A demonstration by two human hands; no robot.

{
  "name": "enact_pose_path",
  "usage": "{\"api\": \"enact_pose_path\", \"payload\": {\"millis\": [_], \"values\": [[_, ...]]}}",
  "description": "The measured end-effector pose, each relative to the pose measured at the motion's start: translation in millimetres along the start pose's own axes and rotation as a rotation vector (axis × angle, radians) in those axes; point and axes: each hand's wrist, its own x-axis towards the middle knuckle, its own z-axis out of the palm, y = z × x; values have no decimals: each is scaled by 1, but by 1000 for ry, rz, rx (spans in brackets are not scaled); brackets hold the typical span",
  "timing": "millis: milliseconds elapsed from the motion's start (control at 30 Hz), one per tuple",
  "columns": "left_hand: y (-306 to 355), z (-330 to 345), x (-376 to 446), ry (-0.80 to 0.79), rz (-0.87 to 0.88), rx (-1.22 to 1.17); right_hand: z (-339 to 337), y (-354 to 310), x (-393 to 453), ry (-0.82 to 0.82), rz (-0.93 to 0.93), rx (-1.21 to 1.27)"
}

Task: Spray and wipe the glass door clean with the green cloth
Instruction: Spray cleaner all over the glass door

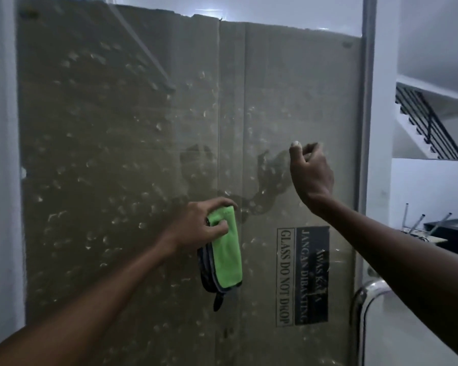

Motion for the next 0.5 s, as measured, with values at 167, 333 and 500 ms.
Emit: {"api": "enact_pose_path", "payload": {"millis": [167,333,500], "values": [[3,-4,9,9,-25,13,-11,4,28,-3,-67,-11],[-3,-5,6,-26,-48,29,-33,2,80,129,-82,-42],[-2,-16,8,24,-49,-3,-56,-4,130,193,0,-97]]}}
